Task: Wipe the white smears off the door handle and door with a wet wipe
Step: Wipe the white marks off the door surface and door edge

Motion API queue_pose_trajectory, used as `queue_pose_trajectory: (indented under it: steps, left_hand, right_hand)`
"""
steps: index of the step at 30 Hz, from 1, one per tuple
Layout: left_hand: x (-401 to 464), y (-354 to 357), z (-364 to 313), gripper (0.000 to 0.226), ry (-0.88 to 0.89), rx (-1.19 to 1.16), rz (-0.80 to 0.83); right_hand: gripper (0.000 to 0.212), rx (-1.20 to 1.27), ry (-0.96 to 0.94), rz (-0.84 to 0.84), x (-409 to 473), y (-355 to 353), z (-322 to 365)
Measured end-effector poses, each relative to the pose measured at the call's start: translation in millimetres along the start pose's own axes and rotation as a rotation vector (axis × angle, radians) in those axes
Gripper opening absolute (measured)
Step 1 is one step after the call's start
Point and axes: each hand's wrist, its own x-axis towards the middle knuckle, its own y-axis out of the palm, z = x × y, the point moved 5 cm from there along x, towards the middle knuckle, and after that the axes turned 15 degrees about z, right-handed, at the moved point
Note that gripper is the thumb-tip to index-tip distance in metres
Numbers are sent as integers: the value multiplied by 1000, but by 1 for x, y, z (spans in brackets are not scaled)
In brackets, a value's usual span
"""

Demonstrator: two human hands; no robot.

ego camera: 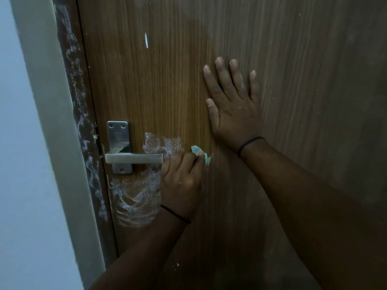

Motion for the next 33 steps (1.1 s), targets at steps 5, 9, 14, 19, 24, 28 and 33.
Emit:
queue_pose_trajectory:
  steps: [5,9,14,19,24,28,33]
  left_hand:
    - [8,-1,-6,12,-23,-165,-15]
    - [2,3,-9,13,-49,-211,-23]
    - [0,5,-11,9,-58,-239,-20]
    - [5,7,-12,10,-72,-253,-13]
    - [-29,9,-2,18,-51,-241,-11]
    - [-10,5,3,17,-104,-210,-39]
    - [-25,7,12,16,-158,-230,-39]
  right_hand:
    - [53,-4,23,-34,-1,1,0]
    - [52,-4,34,-44,-2,0,0]
    - [52,10,54,-43,-4,-1,2]
    - [52,18,53,-47,-4,-1,2]
    - [52,15,53,-45,-5,0,1]
    - [51,16,53,-74,-5,1,2]
    - [52,21,76,-70,-10,3,2]
